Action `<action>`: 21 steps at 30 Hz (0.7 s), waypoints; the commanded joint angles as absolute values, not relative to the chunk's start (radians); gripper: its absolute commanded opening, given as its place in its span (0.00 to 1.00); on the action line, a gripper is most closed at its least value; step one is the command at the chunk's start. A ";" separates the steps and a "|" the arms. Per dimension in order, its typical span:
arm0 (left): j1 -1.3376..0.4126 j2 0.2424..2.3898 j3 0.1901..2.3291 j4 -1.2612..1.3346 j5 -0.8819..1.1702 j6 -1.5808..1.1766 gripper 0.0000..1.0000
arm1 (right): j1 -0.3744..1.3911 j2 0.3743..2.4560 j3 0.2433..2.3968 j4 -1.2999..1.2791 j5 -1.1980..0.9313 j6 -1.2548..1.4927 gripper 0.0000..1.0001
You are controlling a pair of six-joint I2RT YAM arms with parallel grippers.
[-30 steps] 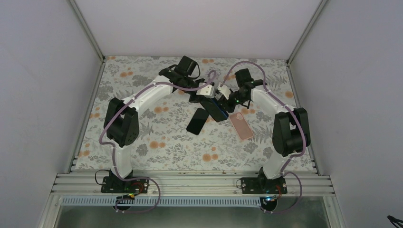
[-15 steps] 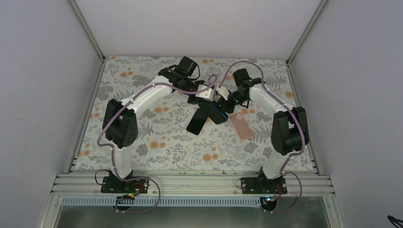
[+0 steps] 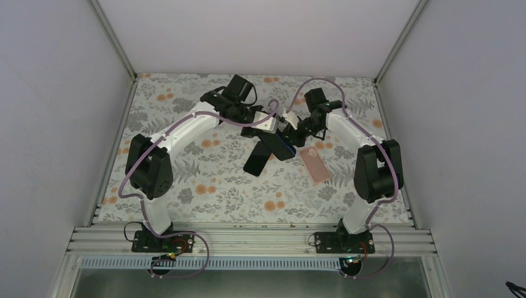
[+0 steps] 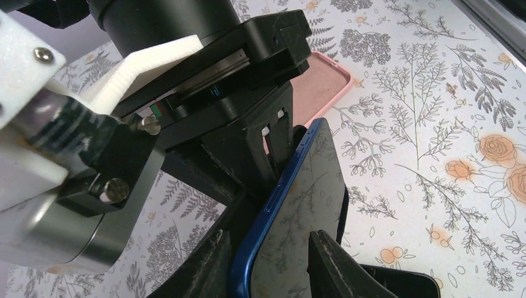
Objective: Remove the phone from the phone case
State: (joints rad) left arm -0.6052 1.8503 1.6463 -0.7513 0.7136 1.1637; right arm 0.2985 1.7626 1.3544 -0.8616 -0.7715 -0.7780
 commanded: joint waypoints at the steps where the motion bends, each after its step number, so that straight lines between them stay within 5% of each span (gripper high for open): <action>1: -0.616 1.879 1.690 -0.825 0.688 1.186 0.32 | 0.285 1.724 1.390 -0.849 -0.834 -0.787 0.04; 9: -0.637 1.924 1.783 -0.955 0.584 1.210 0.23 | 0.285 1.729 1.428 -0.852 -0.793 -0.780 0.04; 21: -0.673 1.928 1.778 -0.932 0.470 1.168 0.27 | 0.284 1.737 1.515 -0.932 -0.824 -0.794 0.04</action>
State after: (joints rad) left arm -0.6579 1.9064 1.7729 -0.8989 0.5148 1.1904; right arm 0.2913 1.7626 1.4551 -0.9211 -0.7238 -0.7845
